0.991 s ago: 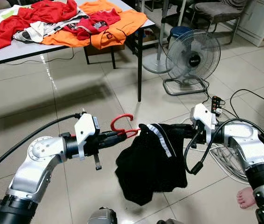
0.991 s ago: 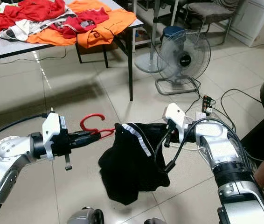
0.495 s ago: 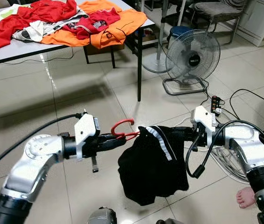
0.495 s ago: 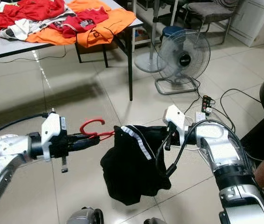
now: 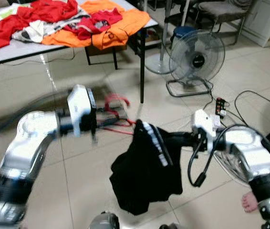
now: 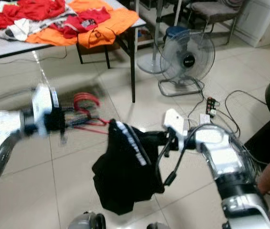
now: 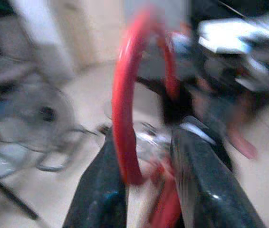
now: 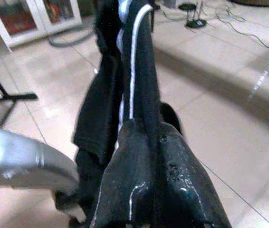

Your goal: Hang hanger

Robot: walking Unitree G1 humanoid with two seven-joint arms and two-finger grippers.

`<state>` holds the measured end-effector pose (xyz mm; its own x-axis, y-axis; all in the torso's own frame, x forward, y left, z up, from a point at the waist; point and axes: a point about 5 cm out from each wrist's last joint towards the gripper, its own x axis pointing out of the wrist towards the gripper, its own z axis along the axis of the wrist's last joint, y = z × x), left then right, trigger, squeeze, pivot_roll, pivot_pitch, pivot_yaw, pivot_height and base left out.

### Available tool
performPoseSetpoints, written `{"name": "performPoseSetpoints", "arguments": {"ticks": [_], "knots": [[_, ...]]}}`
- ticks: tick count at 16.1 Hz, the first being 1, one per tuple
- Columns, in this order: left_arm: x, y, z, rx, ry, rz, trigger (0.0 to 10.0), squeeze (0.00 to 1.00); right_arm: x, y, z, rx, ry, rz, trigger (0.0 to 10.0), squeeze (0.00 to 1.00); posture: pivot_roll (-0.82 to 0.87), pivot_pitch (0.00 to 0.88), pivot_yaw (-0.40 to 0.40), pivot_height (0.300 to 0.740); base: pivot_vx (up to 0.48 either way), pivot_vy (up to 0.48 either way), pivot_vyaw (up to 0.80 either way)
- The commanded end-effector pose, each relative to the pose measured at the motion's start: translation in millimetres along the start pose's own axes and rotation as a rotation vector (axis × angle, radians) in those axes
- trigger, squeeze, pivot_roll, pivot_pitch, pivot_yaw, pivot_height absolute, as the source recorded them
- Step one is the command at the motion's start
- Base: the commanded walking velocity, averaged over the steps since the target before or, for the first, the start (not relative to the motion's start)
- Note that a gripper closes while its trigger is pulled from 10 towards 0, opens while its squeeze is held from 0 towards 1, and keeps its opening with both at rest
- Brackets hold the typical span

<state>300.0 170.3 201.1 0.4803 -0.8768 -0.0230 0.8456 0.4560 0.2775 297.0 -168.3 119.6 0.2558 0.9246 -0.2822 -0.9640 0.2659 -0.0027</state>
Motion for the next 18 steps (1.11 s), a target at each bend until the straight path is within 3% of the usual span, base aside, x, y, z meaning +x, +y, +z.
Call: {"name": "performPoseSetpoints", "arguments": {"ticks": [1,2,4,6,7,10,11,13,14,17,18], "knots": [[-2.9,19.2,9.7,-0.009,-0.067,0.149,10.0,1.0,0.3,0.7,7.6,0.005,-0.057,-0.023,0.0,0.0,0.02,0.087,0.02,0.74,0.0,0.0,0.0],[-2.5,30.4,14.6,-0.033,-0.111,0.247,10.0,1.0,3.8,2.3,7.9,0.033,-0.089,-0.039,0.0,0.0,0.02,0.086,0.019,0.74,0.0,0.0,0.0],[-3.0,36.9,16.7,-0.049,-0.134,0.309,10.0,1.0,7.2,4.3,6.2,0.056,-0.106,-0.049,0.0,0.0,0.03,0.084,0.019,0.74,0.0,0.0,0.0],[-6.8,50.3,14.3,-0.055,-0.13,0.445,10.0,1.0,13.3,10.0,-1.1,0.106,-0.119,-0.068,0.0,0.0,0.03,0.082,0.02,0.74,0.0,0.0,0.0],[-6.8,50.3,14.3,-0.055,-0.13,0.445,10.0,1.0,13.3,10.0,-1.1,0.106,-0.119,-0.068,0.0,0.0,0.03,0.082,0.02,0.74,0.0,0.0,0.0],[-16.9,74.5,0.3,-0.078,-0.053,0.695,10.0,1.0,17.3,15.4,-4.3,0.145,-0.129,-0.064,0.0,0.0,0.03,0.071,0.02,0.74,0.0,0.0,0.0],[-19.3,79.4,0.8,-0.079,-0.053,0.749,10.0,1.0,18.1,16.3,-4.5,0.147,-0.129,-0.059,0.0,0.0,0.03,0.071,0.018,0.74,0.0,0.0,0.0],[-31.5,98.9,9.4,-0.085,-0.102,1.002,10.0,1.0,22.4,19.6,-4.8,0.156,-0.131,-0.052,0.0,0.0,0.03,0.067,0.018,0.74,0.0,0.0,0.0],[-32.9,101.0,11.1,-0.089,-0.112,1.039,10.0,1.0,23.3,20.1,-5.1,0.157,-0.131,-0.051,0.0,0.0,0.03,0.067,0.017,0.74,0.0,0.0,0.0],[-22.1,99.8,4.0,-0.074,-0.017,1.085,10.0,1.0,28.5,25.3,-3.5,0.16,-0.137,-0.027,0.0,0.0,0.03,0.069,0.016,0.74,0.0,0.0,0.0],[-23.0,100.2,-13.5,-0.099,0.109,1.161,10.0,1.0,31.4,27.2,-1.6,0.159,-0.144,-0.02,0.0,0.0,0.03,0.07,0.016,0.74,0.0,0.0,0.0]]}}
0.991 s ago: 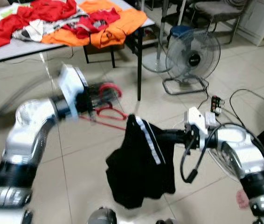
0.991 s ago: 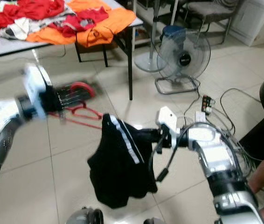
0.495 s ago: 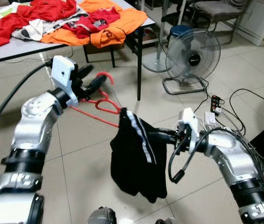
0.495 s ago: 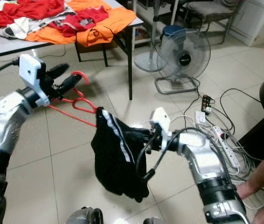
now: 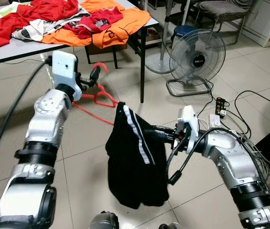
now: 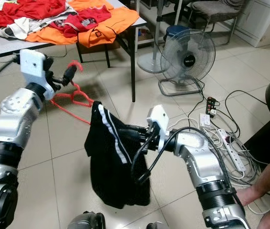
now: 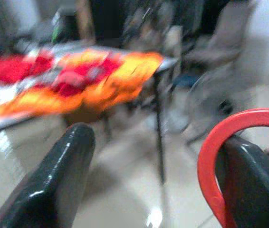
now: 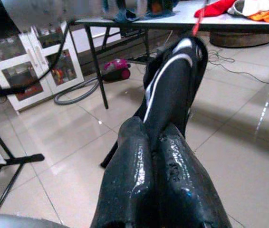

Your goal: Hang hanger

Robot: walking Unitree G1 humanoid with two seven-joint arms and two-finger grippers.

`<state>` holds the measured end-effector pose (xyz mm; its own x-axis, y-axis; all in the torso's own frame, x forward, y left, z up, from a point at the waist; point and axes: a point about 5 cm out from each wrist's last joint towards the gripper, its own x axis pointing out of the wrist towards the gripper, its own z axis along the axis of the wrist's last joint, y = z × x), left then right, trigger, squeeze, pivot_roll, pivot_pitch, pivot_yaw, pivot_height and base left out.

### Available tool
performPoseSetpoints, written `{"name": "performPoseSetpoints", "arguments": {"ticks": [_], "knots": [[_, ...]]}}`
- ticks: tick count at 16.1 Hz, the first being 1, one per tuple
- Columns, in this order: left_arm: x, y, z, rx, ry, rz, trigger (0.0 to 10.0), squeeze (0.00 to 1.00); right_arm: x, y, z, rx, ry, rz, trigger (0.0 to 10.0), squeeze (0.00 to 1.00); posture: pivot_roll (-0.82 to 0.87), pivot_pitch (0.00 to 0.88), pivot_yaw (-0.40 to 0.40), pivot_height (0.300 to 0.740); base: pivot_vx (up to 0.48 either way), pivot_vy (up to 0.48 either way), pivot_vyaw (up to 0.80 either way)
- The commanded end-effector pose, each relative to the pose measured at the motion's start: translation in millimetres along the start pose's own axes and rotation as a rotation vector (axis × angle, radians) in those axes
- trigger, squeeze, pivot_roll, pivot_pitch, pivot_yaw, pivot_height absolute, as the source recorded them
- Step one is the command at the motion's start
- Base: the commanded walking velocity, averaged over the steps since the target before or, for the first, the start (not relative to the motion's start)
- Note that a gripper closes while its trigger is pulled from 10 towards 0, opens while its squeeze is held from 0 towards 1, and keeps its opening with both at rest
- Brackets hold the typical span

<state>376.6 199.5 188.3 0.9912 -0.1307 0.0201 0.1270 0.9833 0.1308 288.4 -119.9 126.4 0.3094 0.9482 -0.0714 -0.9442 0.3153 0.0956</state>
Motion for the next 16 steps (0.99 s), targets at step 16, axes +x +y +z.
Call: {"name": "performPoseSetpoints", "arguments": {"ticks": [16], "knots": [[-60.7,-18.3,-33.0,0.261,0.206,-0.657,10.0,0.0,1.2,-2.1,7.4,0.079,-0.042,-0.024,0.0,0.0,0.03,0.082,0.013,0.74,0.0,0.0,0.0]]}}
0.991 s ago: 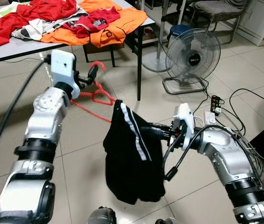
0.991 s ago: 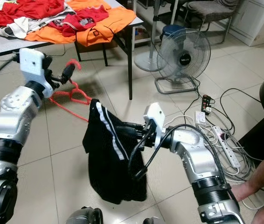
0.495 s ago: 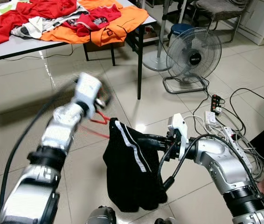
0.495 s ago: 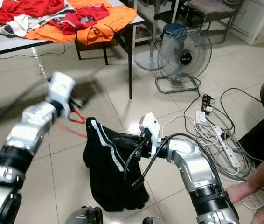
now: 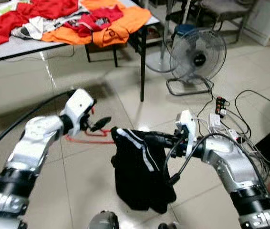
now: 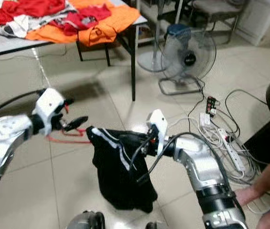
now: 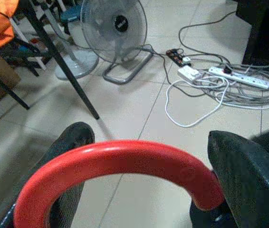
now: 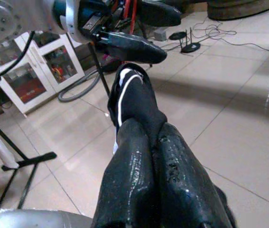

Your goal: Hang hanger

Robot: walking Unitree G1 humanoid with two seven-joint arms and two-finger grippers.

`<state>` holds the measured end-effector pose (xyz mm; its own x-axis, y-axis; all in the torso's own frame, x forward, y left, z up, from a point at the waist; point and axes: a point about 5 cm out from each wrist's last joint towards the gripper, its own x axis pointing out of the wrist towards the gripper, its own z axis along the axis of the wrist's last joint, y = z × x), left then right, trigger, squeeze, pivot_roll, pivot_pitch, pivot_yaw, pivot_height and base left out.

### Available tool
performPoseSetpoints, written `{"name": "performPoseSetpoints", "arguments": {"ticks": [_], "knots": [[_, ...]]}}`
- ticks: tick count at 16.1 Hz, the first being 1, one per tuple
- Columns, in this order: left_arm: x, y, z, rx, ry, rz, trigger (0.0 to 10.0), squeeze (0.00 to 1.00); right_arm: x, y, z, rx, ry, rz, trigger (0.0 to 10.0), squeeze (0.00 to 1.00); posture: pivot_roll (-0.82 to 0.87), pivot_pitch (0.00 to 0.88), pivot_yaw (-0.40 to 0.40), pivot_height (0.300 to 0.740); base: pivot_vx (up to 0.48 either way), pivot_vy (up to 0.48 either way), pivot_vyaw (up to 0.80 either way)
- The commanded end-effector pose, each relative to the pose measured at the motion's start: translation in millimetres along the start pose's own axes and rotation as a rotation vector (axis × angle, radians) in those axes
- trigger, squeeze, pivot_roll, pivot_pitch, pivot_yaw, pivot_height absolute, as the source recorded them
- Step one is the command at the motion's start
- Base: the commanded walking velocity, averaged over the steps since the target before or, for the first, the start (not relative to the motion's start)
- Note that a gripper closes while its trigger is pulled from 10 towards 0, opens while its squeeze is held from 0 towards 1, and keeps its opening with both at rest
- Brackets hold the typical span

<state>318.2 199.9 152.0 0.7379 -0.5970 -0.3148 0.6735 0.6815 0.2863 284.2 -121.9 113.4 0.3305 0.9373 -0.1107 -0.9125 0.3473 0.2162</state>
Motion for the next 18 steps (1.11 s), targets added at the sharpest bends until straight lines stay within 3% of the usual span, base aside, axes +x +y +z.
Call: {"name": "performPoseSetpoints", "arguments": {"ticks": [1,3,4,5,6,8,12,18], "knots": [[-0.6,-5.3,2.1,0.011,-0.002,-0.046,10.0,0.0,2.2,-1.4,21.2,-0.044,-0.077,0.009,0.0,0.0,0.03,0.082,0.013,0.74,0.0,0.0,0.0],[-7.9,-3.2,0.7,-0.037,0.0,-0.037,10.0,0.0,0.1,-1.5,19.4,-0.039,-0.071,0.006,0.0,0.0,0.03,0.082,0.012,0.74,0.0,0.0,0.0],[-6.8,5.3,-1.7,-0.133,0.004,0.047,10.0,0.0,-0.6,-2.0,19.0,-0.036,-0.069,0.004,0.0,0.0,0.04,0.083,0.013,0.74,0.0,0.0,0.0],[3.2,26.8,-7.6,-0.447,-0.033,0.269,10.0,0.0,-0.9,-2.3,19.1,-0.039,-0.067,0.002,0.0,0.0,0.03,0.083,0.013,0.74,0.0,0.0,0.0],[5.6,27.5,-10.2,-0.503,-0.032,0.29,10.0,0.0,-1.0,-2.1,19.1,-0.04,-0.066,0.002,0.0,0.0,0.03,0.083,0.013,0.74,0.0,0.0,0.0],[15.6,14.1,-18.4,-0.631,0.005,0.258,10.0,0.0,0.1,2.5,19.8,-0.068,-0.052,0.024,0.0,0.0,0.03,0.084,0.017,0.74,0.0,0.0,0.0],[10.1,21.3,-18.7,-0.611,0.033,0.299,10.0,0.0,-1.8,3.6,26.8,-0.094,-0.062,0.028,0.0,0.0,0.02,0.081,0.018,0.74,0.0,0.0,0.0],[-18.4,42.6,-19.1,-0.618,0.033,0.372,10.0,0.0,-14.3,-7.8,23.4,-0.083,-0.051,-0.035,0.0,0.0,0.04,0.062,0.021,0.74,0.0,0.0,0.0]]}}
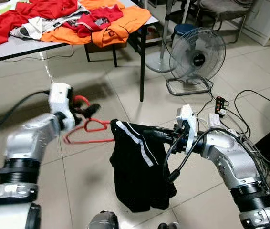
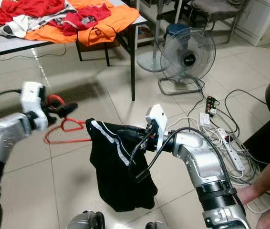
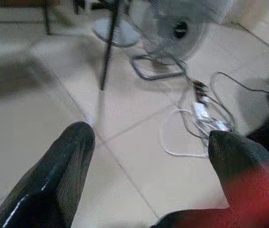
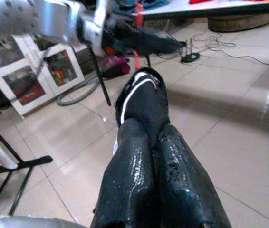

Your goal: Hang hanger

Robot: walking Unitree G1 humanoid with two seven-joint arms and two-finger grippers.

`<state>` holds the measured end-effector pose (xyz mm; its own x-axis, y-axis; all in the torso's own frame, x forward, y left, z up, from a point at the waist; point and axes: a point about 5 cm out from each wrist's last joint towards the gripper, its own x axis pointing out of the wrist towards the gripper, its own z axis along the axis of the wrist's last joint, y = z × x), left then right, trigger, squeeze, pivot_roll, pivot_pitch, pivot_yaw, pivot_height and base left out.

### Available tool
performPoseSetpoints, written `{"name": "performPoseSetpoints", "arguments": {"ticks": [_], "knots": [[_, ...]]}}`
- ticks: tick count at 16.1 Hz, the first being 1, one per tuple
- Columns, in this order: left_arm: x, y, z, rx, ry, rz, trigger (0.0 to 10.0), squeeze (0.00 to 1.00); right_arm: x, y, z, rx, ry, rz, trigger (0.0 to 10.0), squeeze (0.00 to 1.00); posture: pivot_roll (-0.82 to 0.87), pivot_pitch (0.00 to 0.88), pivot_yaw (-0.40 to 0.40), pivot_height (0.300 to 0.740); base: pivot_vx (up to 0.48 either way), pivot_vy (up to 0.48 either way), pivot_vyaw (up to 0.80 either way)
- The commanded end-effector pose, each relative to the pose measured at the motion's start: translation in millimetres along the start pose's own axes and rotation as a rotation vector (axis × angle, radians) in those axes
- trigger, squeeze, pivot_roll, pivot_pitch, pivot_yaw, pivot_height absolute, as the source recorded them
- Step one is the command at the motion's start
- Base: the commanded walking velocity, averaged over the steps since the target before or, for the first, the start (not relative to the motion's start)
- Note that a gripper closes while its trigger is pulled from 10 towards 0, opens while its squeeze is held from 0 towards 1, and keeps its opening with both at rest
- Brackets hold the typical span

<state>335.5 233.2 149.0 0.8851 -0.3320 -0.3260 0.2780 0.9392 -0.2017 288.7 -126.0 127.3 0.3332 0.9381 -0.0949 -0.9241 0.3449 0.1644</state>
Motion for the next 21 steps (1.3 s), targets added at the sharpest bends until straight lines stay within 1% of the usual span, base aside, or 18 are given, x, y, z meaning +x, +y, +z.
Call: {"name": "performPoseSetpoints", "arguments": {"ticks": [1,3,5,6,7,8,9,10,11,12,13,14,16,17,18,19,20,21], "knots": [[-12.7,16.5,3.7,0.019,-0.005,0.077,10.0,0.0,-16.7,-11.1,4.9,-0.038,-0.015,-0.077,0.0,0.0,0.04,0.06,0.021,0.74,0.0,0.0,0.0],[-14.0,16.9,-4.4,0.082,0.02,0.094,10.0,0.0,-22.6,-21.4,3.0,-0.052,-0.007,-0.162,0.0,0.0,0.04,0.06,0.021,0.74,0.0,0.0,0.0],[-7.4,2.5,-14.5,0.034,0.023,0.057,10.0,0.0,-19.4,-25.2,-5.2,-0.014,-0.018,-0.223,0.0,0.0,0.04,0.065,0.014,0.74,0.0,0.0,0.0],[-3.7,-2.9,-21.4,-0.008,0.03,0.044,10.0,0.0,-15.9,-24.9,-12.5,-0.003,-0.015,-0.245,0.0,0.0,0.03,0.066,0.014,0.74,0.0,0.0,0.0],[-2.1,-5.0,-26.4,-0.043,0.039,0.036,10.0,0.0,-14.2,-25.7,-16.6,-0.004,-0.011,-0.263,0.0,0.0,0.03,0.067,0.014,0.74,0.0,0.0,0.0],[2.9,-10.3,-51.1,-0.168,0.111,0.018,10.0,0.0,-7.3,-30.5,-24.6,-0.015,-0.005,-0.339,0.0,0.0,0.03,0.067,0.017,0.74,0.0,0.0,0.0],[5.8,-18.2,-65.2,-0.19,0.153,-0.004,10.0,0.0,-1.6,-30.8,-23.9,-0.001,-0.029,-0.351,0.0,0.0,0.03,0.07,0.018,0.74,0.0,0.0,0.0],[7.1,-22.5,-70.0,-0.196,0.166,-0.011,10.0,0.0,1.1,-30.5,-22.8,0.002,-0.039,-0.351,0.0,0.0,0.03,0.07,0.018,0.74,0.0,0.0,0.0],[10.9,-35.6,-77.9,-0.214,0.179,-0.031,10.0,0.0,8.6,-29.5,-19.9,0.008,-0.062,-0.346,0.0,0.0,0.03,0.071,0.018,0.74,0.0,0.0,0.0],[13.2,-45.8,-80.8,-0.226,0.175,-0.057,10.0,0.0,14.1,-28.0,-18.1,0.023,-0.08,-0.327,0.0,0.0,0.03,0.072,0.017,0.74,0.0,0.0,0.0],[14.8,-52.1,-80.2,-0.234,0.145,-0.09,10.0,0.0,19.0,-26.1,-17.4,0.043,-0.096,-0.292,0.0,0.0,0.03,0.073,0.017,0.74,0.0,0.0,0.0],[15.3,-54.8,-79.4,-0.237,0.126,-0.114,10.0,0.0,22.3,-24.9,-17.1,0.053,-0.104,-0.265,0.0,0.0,0.03,0.074,0.015,0.74,0.0,0.0,0.0],[14.9,-45.4,-82.3,-0.169,0.113,-0.061,10.0,0.0,24.8,-27.4,-15.5,0.038,-0.101,-0.275,0.0,0.0,0.03,0.076,0.012,0.74,0.0,0.0,0.0],[14.7,-38.7,-84.8,-0.117,0.104,-0.016,10.0,0.0,25.8,-31.1,-13.3,0.035,-0.11,-0.308,0.0,0.0,0.03,0.077,0.011,0.74,0.0,0.0,0.0],[14.6,-31.7,-87.7,-0.024,0.103,0.039,10.0,0.0,27.3,-33.2,-10.2,0.046,-0.129,-0.326,0.0,0.0,0.03,0.078,0.011,0.74,0.0,0.0,0.0],[14.9,-23.1,-89.0,0.044,0.089,0.116,10.0,0.0,28.3,-41.0,-7.3,0.038,-0.126,-0.42,0.0,0.0,0.03,0.08,0.011,0.74,0.0,0.0,0.0],[14.9,-16.8,-89.7,0.072,0.081,0.17,10.0,0.0,28.4,-48.0,-5.7,0.025,-0.116,-0.507,0.0,0.0,0.03,0.08,0.011,0.74,0.0,0.0,0.0],[14.7,-12.2,-90.2,0.103,0.083,0.205,10.0,0.0,28.9,-51.9,-3.9,0.01,-0.115,-0.563,0.0,0.0,0.03,0.08,0.011,0.74,0.0,0.0,0.0]]}}
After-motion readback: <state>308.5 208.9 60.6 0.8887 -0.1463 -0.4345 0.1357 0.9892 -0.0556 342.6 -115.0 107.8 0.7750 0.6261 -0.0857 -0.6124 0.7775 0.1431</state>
